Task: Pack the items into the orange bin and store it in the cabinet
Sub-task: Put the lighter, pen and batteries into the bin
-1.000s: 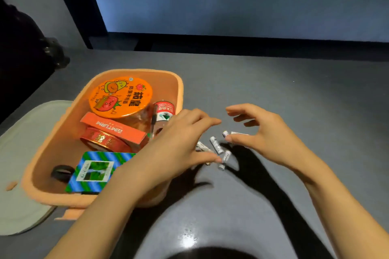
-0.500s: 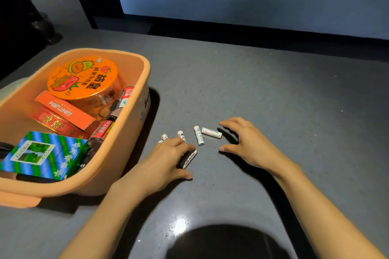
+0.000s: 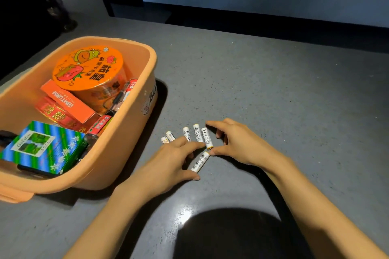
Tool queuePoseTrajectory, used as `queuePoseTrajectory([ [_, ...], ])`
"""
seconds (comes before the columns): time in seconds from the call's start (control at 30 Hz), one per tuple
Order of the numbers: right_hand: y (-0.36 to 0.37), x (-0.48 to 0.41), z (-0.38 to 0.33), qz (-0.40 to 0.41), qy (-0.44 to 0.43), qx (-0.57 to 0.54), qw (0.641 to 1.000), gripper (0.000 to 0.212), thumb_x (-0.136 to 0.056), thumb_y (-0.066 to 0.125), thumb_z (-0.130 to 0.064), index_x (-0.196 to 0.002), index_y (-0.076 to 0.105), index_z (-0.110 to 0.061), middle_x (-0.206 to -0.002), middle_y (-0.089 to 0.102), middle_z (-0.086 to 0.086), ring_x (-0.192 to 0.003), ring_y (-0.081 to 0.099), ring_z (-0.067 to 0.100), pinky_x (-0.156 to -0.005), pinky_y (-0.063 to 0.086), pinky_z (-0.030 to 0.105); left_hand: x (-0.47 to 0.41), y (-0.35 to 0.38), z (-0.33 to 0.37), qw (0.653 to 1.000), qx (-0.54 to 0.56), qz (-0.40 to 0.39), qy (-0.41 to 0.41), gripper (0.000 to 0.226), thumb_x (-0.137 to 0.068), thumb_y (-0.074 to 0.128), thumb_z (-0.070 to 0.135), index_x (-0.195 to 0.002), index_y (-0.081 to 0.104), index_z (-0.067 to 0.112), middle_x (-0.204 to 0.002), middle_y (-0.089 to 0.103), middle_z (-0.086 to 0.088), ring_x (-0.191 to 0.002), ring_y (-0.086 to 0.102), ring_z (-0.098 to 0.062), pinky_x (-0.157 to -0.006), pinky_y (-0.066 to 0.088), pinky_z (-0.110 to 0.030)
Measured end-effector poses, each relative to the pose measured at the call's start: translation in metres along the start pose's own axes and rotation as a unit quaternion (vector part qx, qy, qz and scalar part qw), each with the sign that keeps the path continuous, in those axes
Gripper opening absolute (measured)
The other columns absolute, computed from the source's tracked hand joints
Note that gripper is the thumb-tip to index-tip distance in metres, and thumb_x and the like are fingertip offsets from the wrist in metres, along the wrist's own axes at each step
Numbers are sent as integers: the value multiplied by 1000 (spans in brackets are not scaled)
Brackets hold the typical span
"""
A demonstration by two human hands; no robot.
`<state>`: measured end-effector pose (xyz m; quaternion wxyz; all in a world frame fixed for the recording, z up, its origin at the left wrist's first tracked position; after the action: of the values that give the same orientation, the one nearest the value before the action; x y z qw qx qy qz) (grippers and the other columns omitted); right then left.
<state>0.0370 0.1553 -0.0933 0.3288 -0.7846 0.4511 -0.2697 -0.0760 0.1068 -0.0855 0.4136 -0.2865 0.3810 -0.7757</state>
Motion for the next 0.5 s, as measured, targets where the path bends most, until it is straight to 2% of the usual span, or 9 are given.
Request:
queuePoseTrajectory([
  [0.1, 1, -3, -2, -2, -14, 2, 1000, 67, -73, 75, -34, -133, 45, -32, -97, 42, -4, -77, 42, 0, -67, 30, 12, -1, 2, 2, 1000, -12, 1, 9, 68, -70, 74, 41, -132, 44, 35, -98, 46, 6, -84, 44, -9, -80, 41, -26],
  [0.2, 0, -6, -5, 1, -23, -5, 1000, 73, -71, 77, -32, -136, 43, -26, -106, 36, -8, -74, 41, -7, -67, 30, 4, -1, 3, 4, 998, -53, 6, 15, 65, -69, 70, 51, -127, 46, 36, -98, 46, 9, -93, 43, -9, -84, 27, -21],
  [0.27, 1, -7, -7, -3, -23, -15, 1000, 80, -69, 79, -31, -138, 39, -24, -114, 32, -12, -76, 45, -3, -68, 34, 4, 2, -2, 3, 998, -59, 33, 18, 62, -65, 69, 58, -119, 50, 34, -97, 43, 13, -94, 39, -5, -82, 19, -17],
  [0.33, 2, -9, -10, -12, -25, -23, 999, 85, -68, 80, -31, -140, 36, -23, -117, 32, -16, -78, 48, 2, -69, 37, 4, 7, -15, -2, 996, -32, 84, 11, 62, -61, 69, 61, -112, 55, 30, -95, 42, 14, -90, 37, -3, -81, 21, -19],
  [0.4, 5, -12, -15, -22, -34, -28, 999, 87, -67, 81, -31, -140, 36, -21, -117, 34, -15, -79, 47, -2, -70, 35, 0, 14, -33, -13, 990, -14, 141, -9, 64, -58, 65, 65, -109, 57, 28, -98, 43, 13, -90, 36, -5, -80, 27, -22],
  [0.5, 8, -17, -23, -24, -52, -3, 998, 79, -67, 81, -27, -136, 43, -20, -114, 43, -9, -80, 42, -2, -72, 31, -1, 16, -47, -28, 984, -37, 172, -35, 64, -59, 64, 62, -109, 56, 23, -111, 48, 9, -104, 39, -11, -86, 25, -19],
])
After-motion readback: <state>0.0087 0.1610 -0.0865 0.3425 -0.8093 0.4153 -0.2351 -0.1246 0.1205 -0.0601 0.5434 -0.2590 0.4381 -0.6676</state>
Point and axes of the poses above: each hand's wrist, its own x-axis away from the middle knuckle, its own y-axis out of the palm, z = x × y, the point moved 9 cm from there along -x, towards the middle knuckle
